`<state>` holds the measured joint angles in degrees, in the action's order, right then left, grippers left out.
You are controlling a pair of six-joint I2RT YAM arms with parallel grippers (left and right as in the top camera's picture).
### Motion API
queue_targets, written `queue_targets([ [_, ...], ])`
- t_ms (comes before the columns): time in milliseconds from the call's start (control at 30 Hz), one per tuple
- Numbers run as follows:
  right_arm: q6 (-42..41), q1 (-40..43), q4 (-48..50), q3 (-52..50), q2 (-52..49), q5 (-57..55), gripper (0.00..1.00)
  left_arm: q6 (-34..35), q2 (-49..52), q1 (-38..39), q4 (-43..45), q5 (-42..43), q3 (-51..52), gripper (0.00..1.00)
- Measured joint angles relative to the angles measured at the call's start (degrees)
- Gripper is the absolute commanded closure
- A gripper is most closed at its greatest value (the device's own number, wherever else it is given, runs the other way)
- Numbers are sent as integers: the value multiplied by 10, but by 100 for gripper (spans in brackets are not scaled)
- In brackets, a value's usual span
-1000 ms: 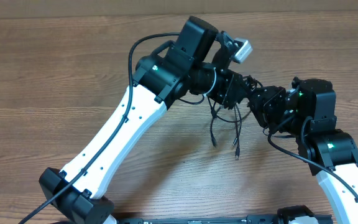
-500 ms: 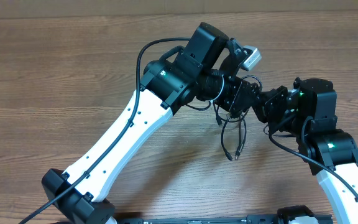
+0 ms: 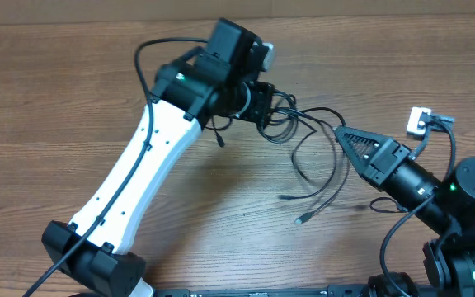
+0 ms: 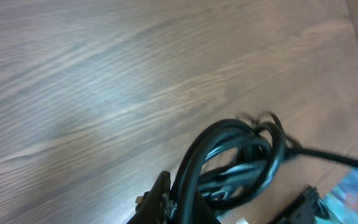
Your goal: Untangle cables
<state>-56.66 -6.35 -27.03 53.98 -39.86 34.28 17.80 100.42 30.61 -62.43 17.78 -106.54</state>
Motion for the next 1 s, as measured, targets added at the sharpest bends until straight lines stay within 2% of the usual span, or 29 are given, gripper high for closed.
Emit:
queue_targets([
  [167,-4,10,0,0,9,2,96,-16,0,-48,-24,-24,0,96],
  [200,-4,10,0,0,9,3,86,-18,0,-57,-27,-27,0,95],
  [233,-4,10,-2,0,9,3,61,-19,0,-66,-31,-29,0,96],
  [267,-6,10,-7,0,10,2,26,-21,0,-73,-34,-31,0,96],
  [333,-6,11,-30,0,13,0,8,-34,0,-82,-36,-28,0,96],
  [367,-6,11,-52,0,15,-4,4,-49,0,-85,-35,-13,0,96],
  [533,1,11,-95,0,15,-17,4,-106,0,-86,-22,87,0,96],
  [667,24,11,-100,0,13,-18,7,-148,0,-86,-12,207,0,96],
  [867,32,11,-111,0,-38,-26,29,-165,0,-77,4,344,0,96],
  [1000,28,11,-110,0,-80,-25,31,-166,0,-35,19,358,0,96],
])
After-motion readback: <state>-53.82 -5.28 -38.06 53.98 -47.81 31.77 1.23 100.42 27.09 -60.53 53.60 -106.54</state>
